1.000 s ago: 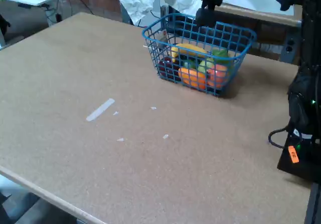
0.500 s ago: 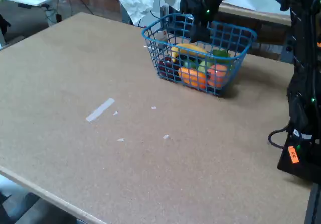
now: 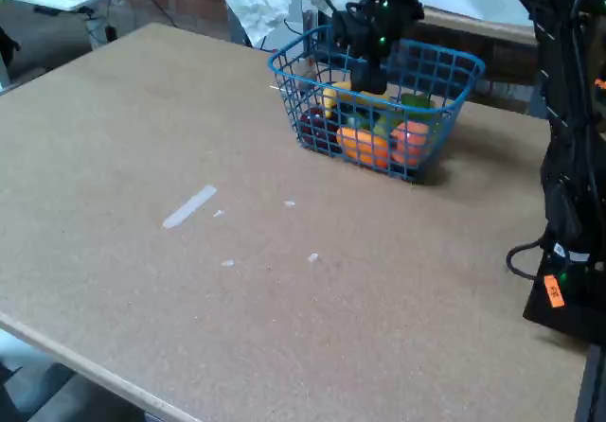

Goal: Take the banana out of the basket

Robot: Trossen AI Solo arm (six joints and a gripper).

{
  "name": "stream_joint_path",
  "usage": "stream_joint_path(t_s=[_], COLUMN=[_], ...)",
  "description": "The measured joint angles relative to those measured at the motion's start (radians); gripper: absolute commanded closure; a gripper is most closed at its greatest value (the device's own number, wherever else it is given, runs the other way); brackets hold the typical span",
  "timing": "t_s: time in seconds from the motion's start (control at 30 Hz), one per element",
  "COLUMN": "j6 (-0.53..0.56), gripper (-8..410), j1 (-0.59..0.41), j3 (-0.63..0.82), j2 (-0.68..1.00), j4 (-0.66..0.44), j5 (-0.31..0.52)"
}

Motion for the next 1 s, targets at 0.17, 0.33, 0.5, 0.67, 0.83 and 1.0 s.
stream_joint_path(t_s=[0.17,0.33,0.5,0.67,0.83,1.0], j6=[-0.005,-0.005,-0.002,0.003,0.015,0.022], gripper=[10,10,10,10,10,10], j1=[0.001,0.004,0.010,0.022,0.031,0.034], j3=[0.000,0.000,0.000,0.000,-0.001,-0.002], j2=[0.000,0.000,0.000,0.000,0.002,0.024], j4=[0.026,0.024,0.014,0.002,-0.005,0.001], j5=[-0.012,-0.017,-0.024,-0.025,-0.026,-0.026])
